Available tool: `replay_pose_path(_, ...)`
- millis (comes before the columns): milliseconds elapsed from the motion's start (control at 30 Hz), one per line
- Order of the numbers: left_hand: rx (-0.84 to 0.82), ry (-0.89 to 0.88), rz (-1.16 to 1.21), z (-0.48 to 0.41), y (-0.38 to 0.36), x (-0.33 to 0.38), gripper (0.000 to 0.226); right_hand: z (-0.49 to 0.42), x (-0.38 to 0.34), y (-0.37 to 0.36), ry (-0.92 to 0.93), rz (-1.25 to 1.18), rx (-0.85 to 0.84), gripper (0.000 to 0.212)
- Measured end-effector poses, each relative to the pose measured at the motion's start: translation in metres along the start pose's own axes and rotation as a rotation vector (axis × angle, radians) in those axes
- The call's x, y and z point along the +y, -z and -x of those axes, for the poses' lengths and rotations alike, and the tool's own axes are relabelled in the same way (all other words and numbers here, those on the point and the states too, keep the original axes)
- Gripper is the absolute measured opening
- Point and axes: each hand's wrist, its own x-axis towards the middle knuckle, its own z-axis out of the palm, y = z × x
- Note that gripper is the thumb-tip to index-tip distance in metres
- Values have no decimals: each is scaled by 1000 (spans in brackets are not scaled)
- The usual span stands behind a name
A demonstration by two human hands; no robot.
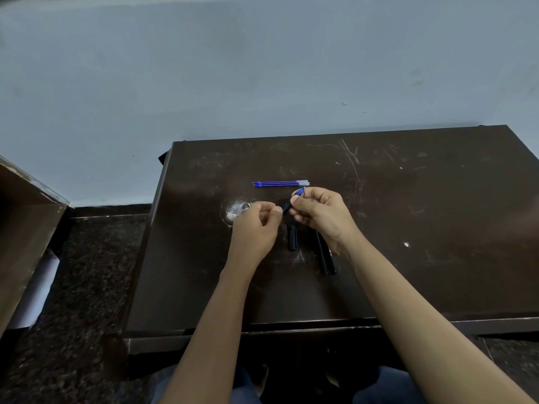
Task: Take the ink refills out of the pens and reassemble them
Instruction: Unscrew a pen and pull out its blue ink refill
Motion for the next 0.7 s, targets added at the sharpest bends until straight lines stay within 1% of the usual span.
replay_pose_path(67,-126,45,35,0,-3,-2,23,0,1,0,8,-1,-9,6)
replay_pose_path(133,-191,58,96,3,-5,0,25,0,1,1,17,7,-8,7)
replay_pose_path(233,-170,32,116,5,-3,2,24,-1,2,3,40,37,-9,7)
replay_pose_path(333,-139,-2,86,4,-1,1,21,0,2,2,75,85,-7,17)
replay_pose_path(400,-145,1,96,5,-1,1,21,1,1,3,63,82,-22,21)
replay_pose_path(500,-222,64,147,6,1,6,28,1,-3,6,-10,-66,-141,9)
replay_pose_path(600,-397,218,412,8,1,16,32,2,-11,10,-77,-273,-277,23)
replay_pose_path(700,-503,309,608,10,5,22,30,7,-19,12,-125,-426,-397,30)
